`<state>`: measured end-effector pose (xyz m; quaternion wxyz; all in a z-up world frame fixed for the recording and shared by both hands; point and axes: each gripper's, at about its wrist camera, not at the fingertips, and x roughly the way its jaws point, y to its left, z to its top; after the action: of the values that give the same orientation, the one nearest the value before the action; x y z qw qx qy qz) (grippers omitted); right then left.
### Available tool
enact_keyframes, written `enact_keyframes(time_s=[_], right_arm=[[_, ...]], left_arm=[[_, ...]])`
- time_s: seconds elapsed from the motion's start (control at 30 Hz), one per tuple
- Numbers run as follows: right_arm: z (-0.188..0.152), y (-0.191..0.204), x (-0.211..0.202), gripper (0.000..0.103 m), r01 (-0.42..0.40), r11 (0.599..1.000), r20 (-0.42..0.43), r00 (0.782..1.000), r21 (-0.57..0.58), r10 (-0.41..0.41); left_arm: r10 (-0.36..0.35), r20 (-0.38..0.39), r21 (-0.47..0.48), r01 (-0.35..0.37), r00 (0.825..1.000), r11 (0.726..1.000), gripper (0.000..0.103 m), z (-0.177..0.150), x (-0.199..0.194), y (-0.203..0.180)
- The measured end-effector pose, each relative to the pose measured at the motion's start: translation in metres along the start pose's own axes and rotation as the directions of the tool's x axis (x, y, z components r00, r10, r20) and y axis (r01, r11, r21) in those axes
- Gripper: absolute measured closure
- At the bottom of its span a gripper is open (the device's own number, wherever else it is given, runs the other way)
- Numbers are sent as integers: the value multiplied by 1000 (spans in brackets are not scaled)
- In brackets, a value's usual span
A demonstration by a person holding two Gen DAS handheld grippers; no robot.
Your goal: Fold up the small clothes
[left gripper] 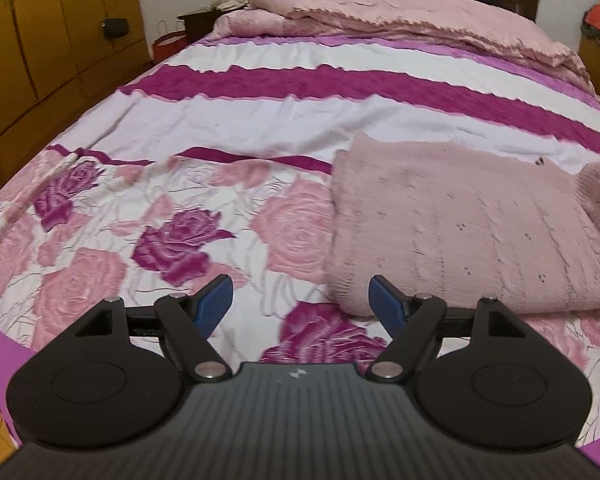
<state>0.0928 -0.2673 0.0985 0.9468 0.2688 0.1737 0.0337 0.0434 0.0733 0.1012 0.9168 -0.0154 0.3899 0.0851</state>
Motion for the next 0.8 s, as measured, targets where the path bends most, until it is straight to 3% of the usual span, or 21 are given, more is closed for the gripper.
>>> enact_keyframes(time_s=[0.17, 0.27, 0.4, 0.53, 0.63, 0.73, 0.8], right_arm=[[2, 52, 19, 76, -87, 996, -27, 996, -23, 86], [-14, 95, 36, 76, -150, 982, -80, 987, -113, 142], [-64, 136, 72, 76, -222, 947, -228, 959, -232, 169], [-121, 147, 99, 76, -239, 914, -352, 929, -328, 116], [-130, 153, 96, 76, -250, 876, -316, 941, -413, 119], [-118, 157, 95, 76, -252, 888, -317, 940, -386, 129], [-109, 166, 82, 76, -260, 867, -265, 952, -426, 156]], left_arm=[[21, 21, -8, -21, 1000, 1000, 22, -1, -15, 15], [38, 31, -11, -38, 999, 999, 22, -4, -23, 25], [68, 29, -26, -67, 997, 997, 22, -11, -27, 41], [81, -2, -59, -81, 997, 995, 22, -21, -21, 57], [83, -18, -84, -84, 996, 993, 22, -27, -16, 69], [81, -30, -109, -84, 996, 991, 22, -31, -10, 77], [76, -30, -127, -79, 997, 989, 22, -32, -9, 82]])
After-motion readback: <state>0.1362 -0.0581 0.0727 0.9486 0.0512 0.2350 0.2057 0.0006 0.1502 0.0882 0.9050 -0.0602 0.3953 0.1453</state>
